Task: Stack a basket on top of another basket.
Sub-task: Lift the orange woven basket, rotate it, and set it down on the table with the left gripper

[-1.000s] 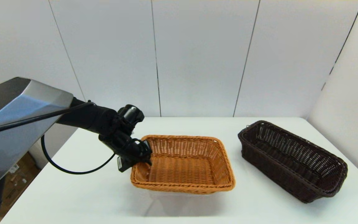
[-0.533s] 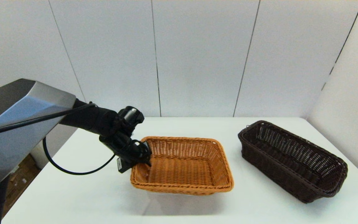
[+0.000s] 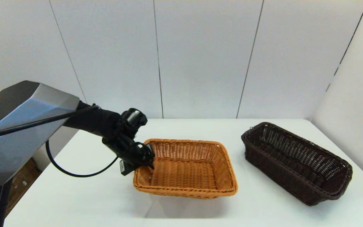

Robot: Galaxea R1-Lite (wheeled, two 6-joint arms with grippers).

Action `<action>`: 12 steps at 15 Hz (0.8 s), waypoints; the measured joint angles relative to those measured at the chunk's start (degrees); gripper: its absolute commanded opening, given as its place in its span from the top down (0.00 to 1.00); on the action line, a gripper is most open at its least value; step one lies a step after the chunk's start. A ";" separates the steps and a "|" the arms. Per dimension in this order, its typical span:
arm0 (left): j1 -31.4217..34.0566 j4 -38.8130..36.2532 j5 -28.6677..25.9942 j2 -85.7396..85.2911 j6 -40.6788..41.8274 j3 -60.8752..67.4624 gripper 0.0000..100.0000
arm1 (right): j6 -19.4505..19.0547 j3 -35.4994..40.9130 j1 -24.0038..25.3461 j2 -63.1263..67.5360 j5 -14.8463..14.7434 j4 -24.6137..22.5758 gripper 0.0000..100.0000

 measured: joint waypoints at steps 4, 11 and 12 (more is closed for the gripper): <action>0.02 0.15 -0.06 0.55 -0.33 -0.55 1.00 | -0.02 0.00 -0.02 0.00 0.00 0.00 0.00; -0.06 0.26 -0.04 0.74 -0.24 -0.68 0.00 | -0.02 0.00 -0.02 0.00 0.00 0.02 0.00; -0.09 0.26 -0.04 0.74 -0.21 -0.68 0.00 | 0.00 0.00 0.00 0.00 -0.02 0.00 0.00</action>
